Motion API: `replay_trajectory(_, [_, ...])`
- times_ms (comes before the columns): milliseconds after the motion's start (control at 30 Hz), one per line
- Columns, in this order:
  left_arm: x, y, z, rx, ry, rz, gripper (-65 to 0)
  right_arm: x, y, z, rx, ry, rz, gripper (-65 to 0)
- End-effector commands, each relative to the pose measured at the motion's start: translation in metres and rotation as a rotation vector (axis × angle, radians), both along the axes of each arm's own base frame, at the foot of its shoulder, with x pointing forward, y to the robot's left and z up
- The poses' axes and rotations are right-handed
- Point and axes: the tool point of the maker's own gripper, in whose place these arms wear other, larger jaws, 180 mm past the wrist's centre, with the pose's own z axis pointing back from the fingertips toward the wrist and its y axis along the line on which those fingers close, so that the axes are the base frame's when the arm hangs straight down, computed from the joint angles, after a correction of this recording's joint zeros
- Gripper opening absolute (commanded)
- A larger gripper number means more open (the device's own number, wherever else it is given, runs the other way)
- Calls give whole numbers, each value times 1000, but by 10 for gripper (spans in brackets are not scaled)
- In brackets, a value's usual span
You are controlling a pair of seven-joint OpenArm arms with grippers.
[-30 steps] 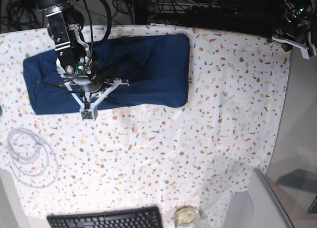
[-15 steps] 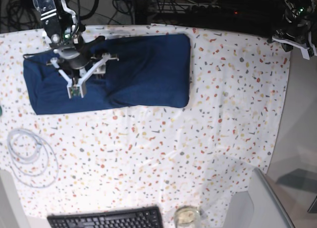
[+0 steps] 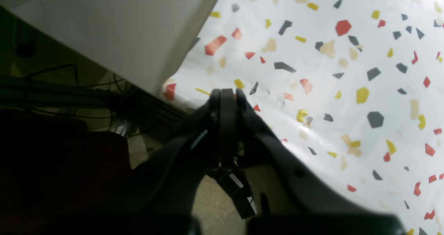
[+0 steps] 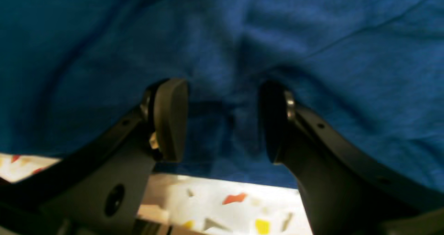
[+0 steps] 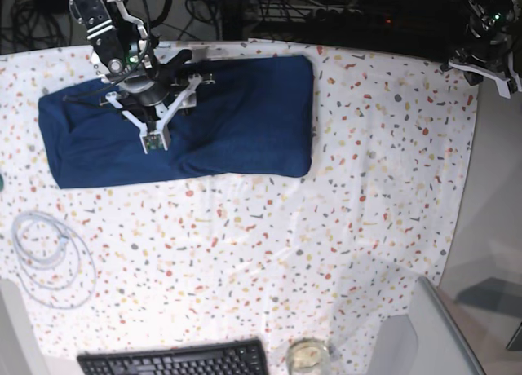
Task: Layout the t-shirt on the table in an organized manner, then fold the t-shirt properly
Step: 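Press and smooth the folded navy shirt with the right gripper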
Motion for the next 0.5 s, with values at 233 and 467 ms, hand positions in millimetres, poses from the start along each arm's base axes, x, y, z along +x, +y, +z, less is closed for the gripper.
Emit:
replay_trajectory(233, [4, 8, 10, 30, -27, -5, -650, 17, 0, 3, -2, -27, -7, -392])
replay_trajectory(467, [5, 8, 10, 32, -27, -6, -650, -12, 0, -9, 0, 32, -7, -632])
